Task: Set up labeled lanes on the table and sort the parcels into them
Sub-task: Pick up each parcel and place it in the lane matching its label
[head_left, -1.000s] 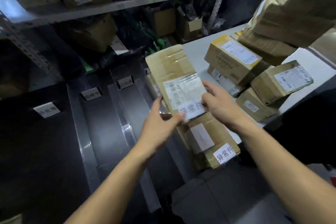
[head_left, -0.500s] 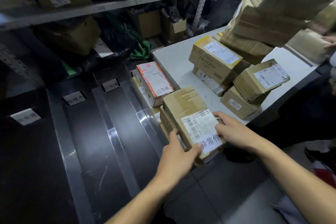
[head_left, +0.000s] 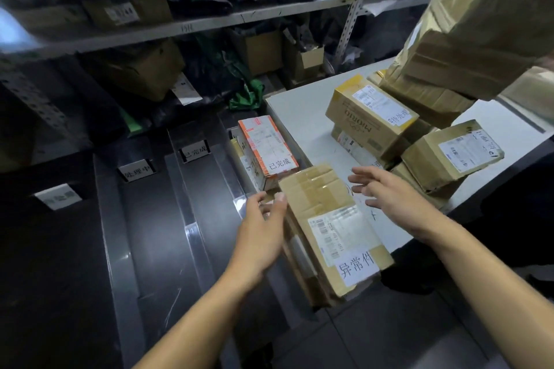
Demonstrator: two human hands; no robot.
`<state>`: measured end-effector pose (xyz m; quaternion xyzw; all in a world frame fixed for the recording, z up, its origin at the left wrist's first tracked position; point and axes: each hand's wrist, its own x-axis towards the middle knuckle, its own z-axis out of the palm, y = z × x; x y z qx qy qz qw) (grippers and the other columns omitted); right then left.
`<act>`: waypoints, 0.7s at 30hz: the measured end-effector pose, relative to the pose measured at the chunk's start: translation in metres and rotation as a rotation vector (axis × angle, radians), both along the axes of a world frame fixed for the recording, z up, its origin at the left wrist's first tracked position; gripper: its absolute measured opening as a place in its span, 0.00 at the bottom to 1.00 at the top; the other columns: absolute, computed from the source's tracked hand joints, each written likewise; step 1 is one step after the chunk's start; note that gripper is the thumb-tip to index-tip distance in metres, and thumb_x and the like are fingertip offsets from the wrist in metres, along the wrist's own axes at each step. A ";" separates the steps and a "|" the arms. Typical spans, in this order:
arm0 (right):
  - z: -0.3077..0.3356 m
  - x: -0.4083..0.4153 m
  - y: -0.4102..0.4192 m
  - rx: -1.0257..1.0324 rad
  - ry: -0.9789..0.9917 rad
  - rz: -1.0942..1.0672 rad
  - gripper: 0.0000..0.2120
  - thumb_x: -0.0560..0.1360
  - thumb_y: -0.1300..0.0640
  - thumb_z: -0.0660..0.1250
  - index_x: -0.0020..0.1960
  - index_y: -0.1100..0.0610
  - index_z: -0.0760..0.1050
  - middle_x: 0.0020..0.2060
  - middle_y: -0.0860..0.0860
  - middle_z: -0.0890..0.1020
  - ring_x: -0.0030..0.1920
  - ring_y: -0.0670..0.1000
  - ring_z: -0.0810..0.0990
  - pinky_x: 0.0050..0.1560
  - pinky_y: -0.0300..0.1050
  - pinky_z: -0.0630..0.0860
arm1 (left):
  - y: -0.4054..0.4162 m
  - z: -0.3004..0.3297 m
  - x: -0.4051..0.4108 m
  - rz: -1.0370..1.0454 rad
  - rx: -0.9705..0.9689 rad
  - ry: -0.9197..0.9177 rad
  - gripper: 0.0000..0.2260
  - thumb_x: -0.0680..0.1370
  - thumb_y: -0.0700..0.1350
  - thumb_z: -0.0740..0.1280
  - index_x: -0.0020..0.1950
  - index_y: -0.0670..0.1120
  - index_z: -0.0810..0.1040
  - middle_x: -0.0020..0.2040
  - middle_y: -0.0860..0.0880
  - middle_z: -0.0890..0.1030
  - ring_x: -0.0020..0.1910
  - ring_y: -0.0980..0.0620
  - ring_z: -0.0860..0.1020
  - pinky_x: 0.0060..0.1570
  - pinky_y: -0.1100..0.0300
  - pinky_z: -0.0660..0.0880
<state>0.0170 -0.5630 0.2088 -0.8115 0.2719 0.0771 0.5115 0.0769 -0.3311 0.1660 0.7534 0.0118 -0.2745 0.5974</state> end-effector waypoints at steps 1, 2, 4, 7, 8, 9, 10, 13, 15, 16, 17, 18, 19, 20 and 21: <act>0.002 0.014 -0.002 -0.012 -0.043 -0.008 0.18 0.80 0.60 0.59 0.67 0.47 0.70 0.60 0.43 0.79 0.60 0.43 0.77 0.61 0.47 0.74 | -0.002 0.001 0.017 0.052 -0.015 -0.017 0.21 0.79 0.63 0.60 0.68 0.54 0.68 0.58 0.56 0.78 0.59 0.54 0.77 0.64 0.46 0.74; 0.004 0.031 -0.004 -0.028 -0.083 -0.013 0.16 0.80 0.58 0.60 0.66 0.46 0.71 0.58 0.42 0.80 0.58 0.42 0.78 0.58 0.45 0.74 | -0.004 0.002 0.035 0.100 -0.034 -0.032 0.18 0.80 0.61 0.59 0.66 0.54 0.70 0.59 0.54 0.79 0.60 0.54 0.77 0.64 0.46 0.73; 0.005 0.067 -0.008 -0.056 -0.153 -0.012 0.12 0.80 0.55 0.61 0.63 0.45 0.72 0.54 0.41 0.80 0.52 0.38 0.81 0.51 0.41 0.76 | -0.014 0.003 0.072 0.185 -0.078 -0.040 0.13 0.81 0.55 0.60 0.63 0.53 0.73 0.60 0.51 0.81 0.59 0.54 0.78 0.63 0.49 0.74; -0.011 0.129 -0.012 -0.037 -0.128 0.057 0.13 0.80 0.52 0.62 0.64 0.47 0.73 0.54 0.44 0.81 0.48 0.40 0.82 0.47 0.42 0.77 | -0.037 -0.004 0.119 0.225 -0.085 -0.031 0.09 0.82 0.48 0.60 0.61 0.51 0.74 0.61 0.48 0.81 0.53 0.57 0.79 0.54 0.57 0.76; -0.021 0.150 -0.011 -0.021 -0.078 0.098 0.15 0.80 0.53 0.62 0.66 0.49 0.72 0.54 0.47 0.81 0.49 0.43 0.82 0.47 0.42 0.78 | -0.046 -0.010 0.130 0.209 -0.047 -0.041 0.11 0.83 0.47 0.60 0.63 0.48 0.75 0.63 0.48 0.80 0.55 0.56 0.79 0.55 0.57 0.76; -0.032 0.169 -0.010 -0.007 -0.019 0.140 0.17 0.80 0.54 0.63 0.67 0.53 0.72 0.53 0.50 0.81 0.49 0.45 0.82 0.47 0.42 0.78 | -0.055 -0.018 0.140 0.194 0.017 -0.060 0.14 0.83 0.47 0.60 0.66 0.46 0.75 0.65 0.48 0.79 0.59 0.53 0.78 0.58 0.55 0.75; -0.044 0.185 -0.009 0.003 0.044 0.179 0.16 0.79 0.55 0.63 0.66 0.57 0.73 0.53 0.53 0.81 0.49 0.47 0.82 0.46 0.42 0.77 | -0.064 -0.027 0.148 0.189 0.095 -0.091 0.16 0.83 0.46 0.59 0.69 0.44 0.74 0.66 0.47 0.78 0.62 0.50 0.77 0.61 0.54 0.74; -0.081 0.215 -0.007 -0.036 0.164 0.300 0.06 0.79 0.57 0.62 0.49 0.60 0.75 0.44 0.54 0.81 0.38 0.40 0.81 0.36 0.33 0.72 | -0.084 -0.050 0.165 0.152 0.255 -0.163 0.18 0.83 0.44 0.57 0.72 0.43 0.70 0.69 0.43 0.75 0.63 0.43 0.75 0.51 0.54 0.74; -0.102 0.224 -0.007 -0.044 0.186 0.332 0.04 0.80 0.58 0.62 0.48 0.56 0.74 0.43 0.50 0.80 0.37 0.37 0.81 0.36 0.32 0.75 | -0.092 -0.062 0.174 0.115 0.282 -0.139 0.20 0.83 0.43 0.57 0.76 0.49 0.65 0.71 0.47 0.73 0.63 0.45 0.76 0.47 0.59 0.74; -0.110 0.226 -0.008 -0.025 0.197 0.345 0.06 0.80 0.58 0.61 0.54 0.57 0.75 0.48 0.52 0.82 0.44 0.42 0.83 0.45 0.37 0.79 | -0.093 -0.069 0.177 0.102 0.283 -0.112 0.22 0.82 0.43 0.57 0.77 0.50 0.62 0.72 0.49 0.73 0.63 0.45 0.76 0.50 0.58 0.76; -0.116 0.228 -0.008 -0.004 0.205 0.348 0.10 0.80 0.58 0.61 0.60 0.58 0.75 0.53 0.53 0.82 0.51 0.48 0.84 0.53 0.46 0.80 | -0.094 -0.075 0.180 0.096 0.288 -0.073 0.23 0.83 0.42 0.58 0.78 0.50 0.59 0.72 0.49 0.73 0.63 0.45 0.76 0.54 0.55 0.77; -0.119 0.229 -0.007 0.009 0.218 0.351 0.13 0.81 0.58 0.60 0.63 0.59 0.74 0.57 0.54 0.82 0.55 0.52 0.83 0.58 0.52 0.79 | -0.094 -0.081 0.181 0.095 0.303 -0.027 0.24 0.83 0.43 0.58 0.79 0.50 0.57 0.72 0.50 0.73 0.63 0.44 0.77 0.57 0.52 0.77; -0.121 0.229 -0.006 0.015 0.229 0.359 0.14 0.81 0.57 0.58 0.65 0.59 0.74 0.58 0.55 0.82 0.56 0.54 0.82 0.60 0.54 0.78 | -0.094 -0.087 0.182 0.094 0.325 0.018 0.24 0.83 0.43 0.58 0.79 0.49 0.57 0.71 0.49 0.74 0.62 0.44 0.78 0.57 0.51 0.78; -0.123 0.231 -0.006 0.004 0.238 0.366 0.15 0.82 0.57 0.57 0.65 0.59 0.75 0.58 0.55 0.82 0.56 0.54 0.82 0.60 0.55 0.77 | -0.094 -0.092 0.182 0.087 0.344 0.054 0.22 0.83 0.44 0.58 0.77 0.48 0.59 0.69 0.48 0.75 0.60 0.44 0.78 0.56 0.50 0.79; -0.125 0.232 -0.006 -0.015 0.240 0.371 0.15 0.82 0.57 0.56 0.64 0.60 0.76 0.58 0.56 0.82 0.55 0.55 0.82 0.60 0.55 0.78 | -0.094 -0.097 0.182 0.076 0.355 0.079 0.19 0.83 0.45 0.57 0.75 0.48 0.62 0.68 0.47 0.77 0.58 0.45 0.79 0.55 0.50 0.79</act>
